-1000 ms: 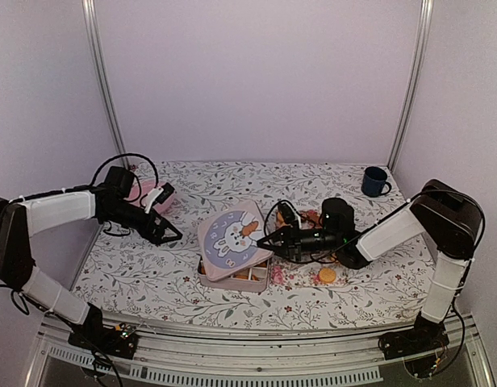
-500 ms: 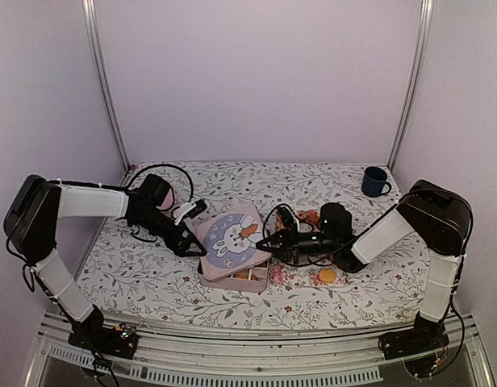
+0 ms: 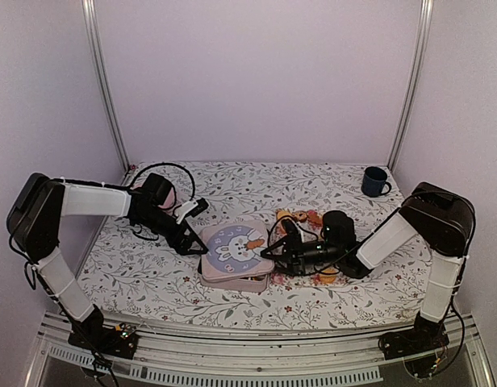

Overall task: Pack the cookies
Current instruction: Place the box lid on the packing box.

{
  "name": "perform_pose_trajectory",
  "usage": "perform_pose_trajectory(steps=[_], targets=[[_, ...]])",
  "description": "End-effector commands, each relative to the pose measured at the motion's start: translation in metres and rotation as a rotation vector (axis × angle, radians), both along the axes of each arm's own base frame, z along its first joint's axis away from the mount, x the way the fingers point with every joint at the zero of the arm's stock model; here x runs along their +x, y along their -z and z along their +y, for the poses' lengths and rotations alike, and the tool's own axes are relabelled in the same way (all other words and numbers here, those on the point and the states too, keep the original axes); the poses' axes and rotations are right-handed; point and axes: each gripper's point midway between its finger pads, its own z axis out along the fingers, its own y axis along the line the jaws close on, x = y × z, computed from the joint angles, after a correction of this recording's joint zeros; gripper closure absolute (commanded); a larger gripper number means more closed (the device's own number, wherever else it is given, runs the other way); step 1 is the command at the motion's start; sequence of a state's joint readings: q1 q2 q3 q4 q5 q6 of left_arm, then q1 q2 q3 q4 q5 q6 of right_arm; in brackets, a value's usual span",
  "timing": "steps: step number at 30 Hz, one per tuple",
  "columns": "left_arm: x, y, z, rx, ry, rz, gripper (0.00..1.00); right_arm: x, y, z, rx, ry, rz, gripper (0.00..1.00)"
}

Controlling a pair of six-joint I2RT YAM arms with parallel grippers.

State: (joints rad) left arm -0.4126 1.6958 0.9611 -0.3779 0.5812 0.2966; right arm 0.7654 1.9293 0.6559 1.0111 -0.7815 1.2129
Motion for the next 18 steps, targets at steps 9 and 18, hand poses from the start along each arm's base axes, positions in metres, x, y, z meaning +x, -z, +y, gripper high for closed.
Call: perform_pose_trajectory(steps=[9, 18], targets=[[-0.004, 0.018, 0.006, 0.068, 0.026, -0.002, 0.07, -0.031, 0.032, -0.034, -0.352, -0.098, 0.021, 0.24], [-0.007, 0.013, 0.003, 0.056, 0.056, 0.011, 0.08, 0.002, 0.006, -0.042, -0.572, -0.082, -0.17, 0.22]])
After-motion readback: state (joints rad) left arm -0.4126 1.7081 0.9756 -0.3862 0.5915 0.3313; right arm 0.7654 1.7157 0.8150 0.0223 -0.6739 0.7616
